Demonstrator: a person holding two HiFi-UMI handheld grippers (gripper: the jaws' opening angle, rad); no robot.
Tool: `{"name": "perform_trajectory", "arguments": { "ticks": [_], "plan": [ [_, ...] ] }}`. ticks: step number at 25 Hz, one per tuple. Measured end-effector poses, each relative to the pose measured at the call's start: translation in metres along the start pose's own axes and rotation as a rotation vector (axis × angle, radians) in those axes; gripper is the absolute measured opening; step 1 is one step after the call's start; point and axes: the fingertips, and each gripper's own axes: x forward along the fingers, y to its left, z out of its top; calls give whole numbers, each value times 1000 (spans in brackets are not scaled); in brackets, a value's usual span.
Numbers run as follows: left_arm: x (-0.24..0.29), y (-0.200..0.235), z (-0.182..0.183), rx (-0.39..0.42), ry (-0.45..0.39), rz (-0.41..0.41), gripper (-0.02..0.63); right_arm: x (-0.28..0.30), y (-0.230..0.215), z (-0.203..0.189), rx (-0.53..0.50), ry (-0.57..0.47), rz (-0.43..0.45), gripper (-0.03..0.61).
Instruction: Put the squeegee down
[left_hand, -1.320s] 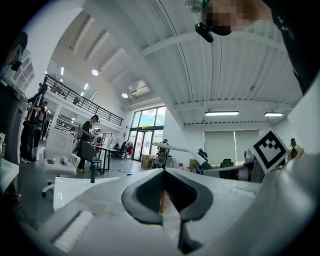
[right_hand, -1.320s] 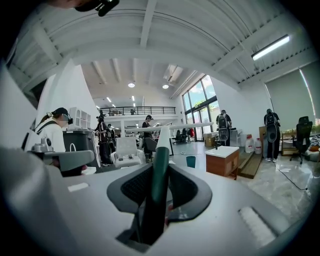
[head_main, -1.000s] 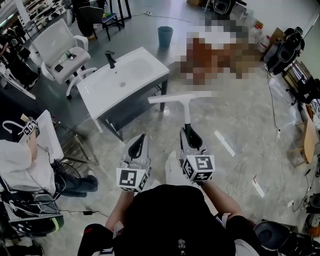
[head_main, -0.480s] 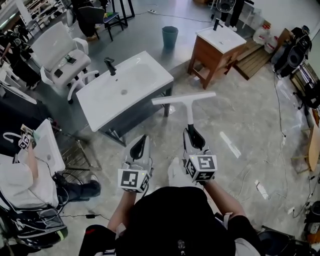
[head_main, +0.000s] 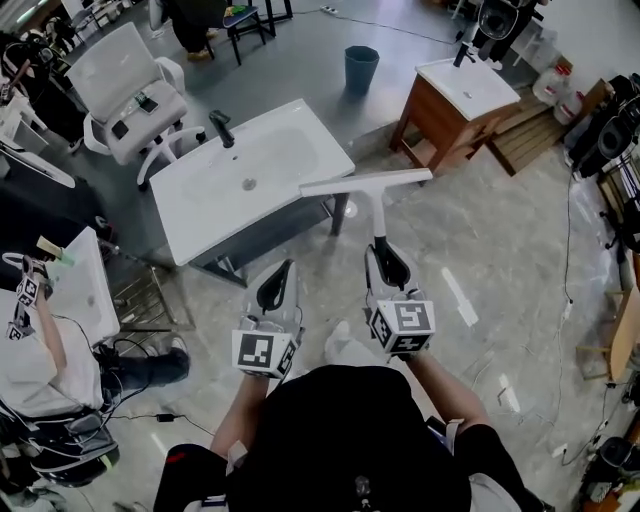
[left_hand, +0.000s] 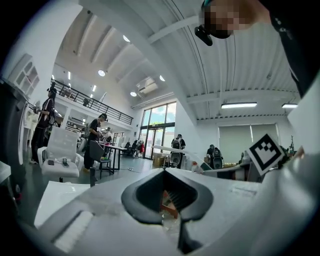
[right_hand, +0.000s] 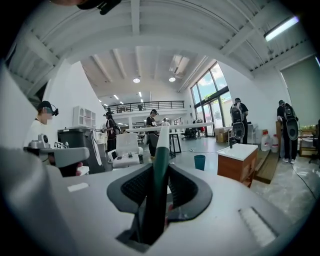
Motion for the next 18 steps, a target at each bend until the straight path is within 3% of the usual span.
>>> {"name": "perform_trajectory", "arguments": {
  "ticks": [8,18],
  "plan": [
    [52,-11,7,15,-6,52,2,35,-44,23,1,-8,60,98],
    [89,-1,4,25,-3,83,2,71,-63,23,6,13,85,98]
  ]
}}
